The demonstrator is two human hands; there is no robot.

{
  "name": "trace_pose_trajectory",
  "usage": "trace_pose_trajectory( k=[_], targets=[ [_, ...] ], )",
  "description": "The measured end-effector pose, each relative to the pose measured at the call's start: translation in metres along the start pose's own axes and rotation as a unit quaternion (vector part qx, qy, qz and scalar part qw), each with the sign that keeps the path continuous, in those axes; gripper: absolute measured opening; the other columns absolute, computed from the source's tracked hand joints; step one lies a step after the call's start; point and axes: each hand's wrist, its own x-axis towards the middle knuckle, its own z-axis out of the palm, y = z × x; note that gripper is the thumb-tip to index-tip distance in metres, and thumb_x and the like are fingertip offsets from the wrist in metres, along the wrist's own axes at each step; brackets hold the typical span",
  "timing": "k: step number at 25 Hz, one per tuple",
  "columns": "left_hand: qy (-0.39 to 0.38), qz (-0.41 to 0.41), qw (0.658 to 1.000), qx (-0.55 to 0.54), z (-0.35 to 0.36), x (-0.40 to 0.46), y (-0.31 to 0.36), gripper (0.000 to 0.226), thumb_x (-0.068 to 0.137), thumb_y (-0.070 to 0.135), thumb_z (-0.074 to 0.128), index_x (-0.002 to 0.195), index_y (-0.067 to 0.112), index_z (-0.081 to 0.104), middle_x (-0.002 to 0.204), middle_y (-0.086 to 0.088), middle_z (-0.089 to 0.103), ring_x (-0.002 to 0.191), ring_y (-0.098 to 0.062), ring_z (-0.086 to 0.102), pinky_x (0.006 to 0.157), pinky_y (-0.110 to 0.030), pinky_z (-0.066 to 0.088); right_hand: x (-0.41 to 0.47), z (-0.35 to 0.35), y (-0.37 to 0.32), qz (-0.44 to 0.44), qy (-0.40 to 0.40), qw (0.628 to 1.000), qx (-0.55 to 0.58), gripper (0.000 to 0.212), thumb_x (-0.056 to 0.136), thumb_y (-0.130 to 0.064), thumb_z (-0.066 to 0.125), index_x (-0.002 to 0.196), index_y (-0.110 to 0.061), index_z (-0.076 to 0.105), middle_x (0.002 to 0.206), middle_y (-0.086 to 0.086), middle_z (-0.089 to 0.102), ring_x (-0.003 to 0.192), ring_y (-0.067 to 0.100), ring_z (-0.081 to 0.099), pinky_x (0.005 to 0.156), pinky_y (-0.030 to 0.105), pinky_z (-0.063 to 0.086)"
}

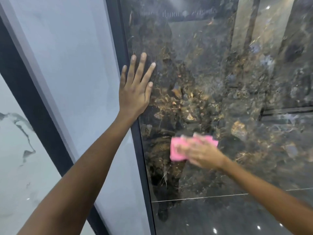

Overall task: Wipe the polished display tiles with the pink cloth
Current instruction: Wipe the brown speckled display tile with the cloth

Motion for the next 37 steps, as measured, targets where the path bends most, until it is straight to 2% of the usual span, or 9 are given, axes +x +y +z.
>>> trace_pose_trajectory(
  k=[5, 8, 11, 15, 19, 24, 30, 35, 37],
  targets=[
    [0.003, -0.001, 1.0, -0.012, -0.002, 0.002, -0.001, 0.048, 0.104, 0.025, 0.03, 0.152, 0.021, 0.032, 0.158, -0.011, 0.028, 0.147, -0.032, 0.022, 0.12, -0.048, 0.015, 0.124, -0.046, 0.065, 0.407, 0.236, 0.882, 0.038, 0.061, 0.087, -0.025, 0.06, 0.143, -0.024, 0.037, 0.155, 0.0, 0.021, 0.145, 0.029, 0.015, 0.115, 0.054, 0.016],
    [-0.004, 0.009, 1.0, -0.01, -0.003, 0.0, -0.001, 0.048, 0.104, 0.025, 0.03, 0.152, 0.021, 0.033, 0.158, -0.011, 0.029, 0.146, -0.032, 0.022, 0.12, -0.049, 0.016, 0.082, 0.026, -0.059, 0.045, 0.018, 0.997, 0.055, 0.065, 0.082, -0.016, 0.066, 0.142, -0.021, 0.042, 0.157, 0.002, 0.023, 0.147, 0.028, 0.008, 0.114, 0.056, 0.024],
    [-0.009, 0.008, 1.0, -0.021, -0.005, 0.003, -0.003, 0.048, 0.104, 0.027, 0.028, 0.151, 0.02, 0.034, 0.158, -0.011, 0.029, 0.146, -0.033, 0.023, 0.119, -0.051, 0.018, 0.018, 0.043, -0.104, -0.132, -0.143, 0.98, 0.037, 0.092, 0.067, -0.014, 0.081, 0.145, -0.024, 0.035, 0.158, -0.006, 0.019, 0.147, 0.02, 0.004, 0.12, 0.047, -0.002],
    [0.008, 0.037, 0.996, -0.077, 0.003, -0.036, 0.007, 0.048, 0.101, 0.021, 0.039, 0.149, 0.016, 0.037, 0.156, -0.012, 0.033, 0.145, -0.031, 0.021, 0.119, -0.048, 0.012, 0.022, -0.014, 0.01, 0.146, 0.046, 0.987, 0.045, 0.064, 0.084, -0.02, 0.066, 0.142, -0.026, 0.04, 0.155, -0.006, 0.025, 0.145, 0.021, 0.02, 0.117, 0.044, 0.012],
    [-0.021, 0.046, 0.998, -0.048, 0.031, -0.126, 0.032, 0.051, 0.101, 0.024, 0.036, 0.152, 0.021, 0.027, 0.157, -0.006, 0.029, 0.15, -0.023, 0.008, 0.12, -0.042, 0.005, 0.015, -0.019, 0.039, 0.558, 0.182, 0.809, 0.025, 0.059, 0.099, -0.04, 0.044, 0.151, -0.027, 0.021, 0.16, 0.004, 0.008, 0.147, 0.026, 0.006, 0.116, 0.05, 0.006],
    [0.008, 0.051, 0.999, 0.012, 0.046, -0.137, 0.031, 0.052, 0.102, 0.027, 0.035, 0.152, 0.022, 0.02, 0.153, -0.005, 0.031, 0.141, -0.03, 0.025, 0.118, -0.043, 0.005, -0.093, 0.058, -0.112, 0.009, -0.156, 0.987, -0.048, 0.092, 0.082, -0.019, 0.054, 0.154, -0.023, -0.003, 0.161, -0.003, -0.012, 0.148, 0.027, -0.007, 0.117, 0.053, -0.004],
    [0.008, 0.04, 0.999, -0.015, 0.047, -0.139, 0.032, 0.051, 0.104, 0.033, 0.016, 0.15, 0.02, 0.033, 0.151, -0.006, 0.037, 0.142, -0.029, 0.026, 0.118, -0.042, 0.009, 0.048, 0.034, -0.074, 0.378, 0.092, 0.919, 0.066, 0.062, 0.099, -0.031, 0.048, 0.152, -0.027, 0.017, 0.161, -0.006, -0.007, 0.148, 0.025, -0.006, 0.116, 0.052, 0.002],
    [-0.001, 0.045, 0.999, -0.004, 0.044, -0.139, 0.032, 0.049, 0.102, 0.029, 0.022, 0.148, 0.02, 0.037, 0.15, -0.008, 0.044, 0.14, -0.03, 0.028, 0.118, -0.042, 0.008, -0.015, 0.078, -0.151, -0.148, -0.167, 0.975, -0.022, 0.09, 0.057, -0.021, 0.084, 0.139, -0.03, 0.048, 0.156, -0.008, 0.01, 0.144, 0.024, 0.02, 0.115, 0.057, -0.014],
    [0.002, 0.044, 0.999, -0.005, 0.046, -0.142, 0.031, 0.049, 0.102, 0.028, 0.024, 0.149, 0.021, 0.034, 0.151, -0.006, 0.041, 0.144, -0.028, 0.023, 0.119, -0.041, 0.006, -0.026, 0.074, -0.151, -0.135, -0.15, 0.979, -0.034, 0.097, 0.055, -0.02, 0.087, 0.14, -0.028, 0.042, 0.155, -0.009, 0.013, 0.145, 0.025, 0.017, 0.116, 0.054, -0.011]
  ],
)
